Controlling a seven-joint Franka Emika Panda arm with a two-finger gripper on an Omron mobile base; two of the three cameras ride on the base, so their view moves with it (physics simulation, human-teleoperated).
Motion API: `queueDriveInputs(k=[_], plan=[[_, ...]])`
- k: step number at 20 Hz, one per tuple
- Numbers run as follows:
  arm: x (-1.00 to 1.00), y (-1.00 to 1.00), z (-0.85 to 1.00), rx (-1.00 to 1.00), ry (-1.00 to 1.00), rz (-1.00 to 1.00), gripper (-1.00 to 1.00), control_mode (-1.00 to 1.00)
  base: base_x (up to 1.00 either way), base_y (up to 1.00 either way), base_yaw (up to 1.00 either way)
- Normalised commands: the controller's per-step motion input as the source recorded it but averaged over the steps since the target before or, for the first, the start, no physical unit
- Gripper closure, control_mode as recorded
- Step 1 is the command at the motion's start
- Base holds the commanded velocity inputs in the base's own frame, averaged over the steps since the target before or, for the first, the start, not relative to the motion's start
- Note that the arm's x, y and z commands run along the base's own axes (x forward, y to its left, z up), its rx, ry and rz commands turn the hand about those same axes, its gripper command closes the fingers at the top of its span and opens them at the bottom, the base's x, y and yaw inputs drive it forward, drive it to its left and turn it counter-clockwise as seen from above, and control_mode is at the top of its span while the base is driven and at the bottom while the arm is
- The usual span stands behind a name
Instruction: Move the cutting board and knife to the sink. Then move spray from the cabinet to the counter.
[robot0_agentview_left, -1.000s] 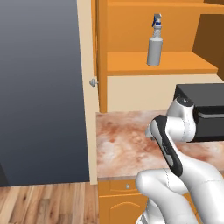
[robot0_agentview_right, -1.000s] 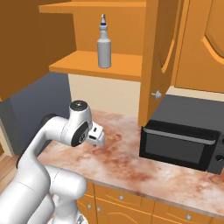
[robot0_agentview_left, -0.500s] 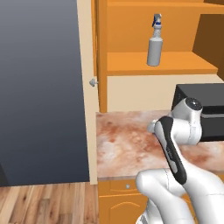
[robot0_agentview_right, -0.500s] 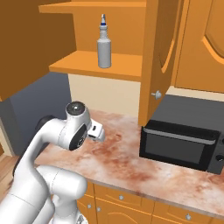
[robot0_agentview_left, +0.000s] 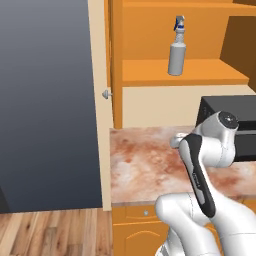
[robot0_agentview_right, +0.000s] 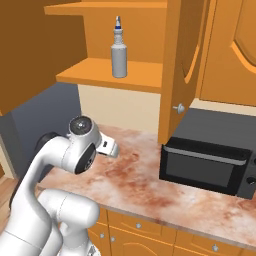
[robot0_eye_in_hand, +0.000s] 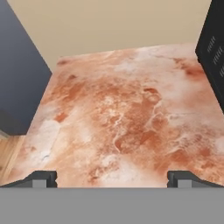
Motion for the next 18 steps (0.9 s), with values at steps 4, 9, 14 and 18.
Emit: queueDriveInputs(k=[4, 9, 14, 18], plan=[[-0.01, 0.0, 0.45, 0.0, 0.0, 0.0, -1.0, -1.0, 0.0, 0.0, 0.0], [-0.01, -0.01, 0.46, -0.02, -0.02, -0.02, -1.0, -1.0, 0.0, 0.0, 0.0], [-0.01, 0.02, 0.5, -0.01, -0.13, -0.01, -1.0, -1.0, 0.0, 0.0, 0.0], [-0.02, 0.0, 0.57, -0.04, -0.08, 0.0, -1.0, -1.0, 0.0, 0.0, 0.0]])
